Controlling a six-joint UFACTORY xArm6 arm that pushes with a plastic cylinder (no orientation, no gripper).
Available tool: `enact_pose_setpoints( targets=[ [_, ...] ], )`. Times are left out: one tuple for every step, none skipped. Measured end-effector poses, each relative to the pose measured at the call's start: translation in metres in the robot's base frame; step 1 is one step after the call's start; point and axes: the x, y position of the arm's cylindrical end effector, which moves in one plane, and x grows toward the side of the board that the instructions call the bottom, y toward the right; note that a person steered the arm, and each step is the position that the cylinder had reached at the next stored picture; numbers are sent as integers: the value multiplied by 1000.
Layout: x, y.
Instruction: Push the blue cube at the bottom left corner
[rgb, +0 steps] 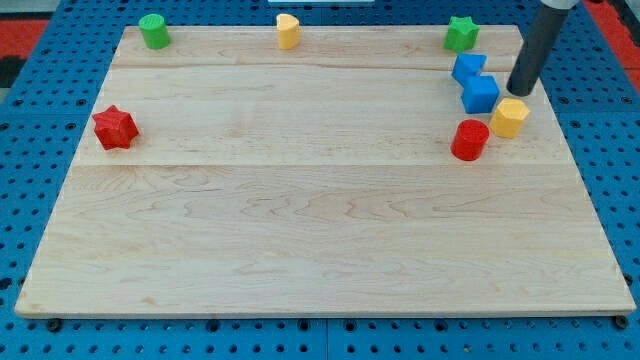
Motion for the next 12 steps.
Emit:
enact_pose_setpoints(
  targets=[
    [0, -19],
    [0, -42],
    [0, -64],
    [0, -81],
    [5, -99],
    [22, -99],
    [39, -102],
    [57, -118],
    [77, -133],
    [92, -161],
    [93, -197],
    [82, -213]
  ],
)
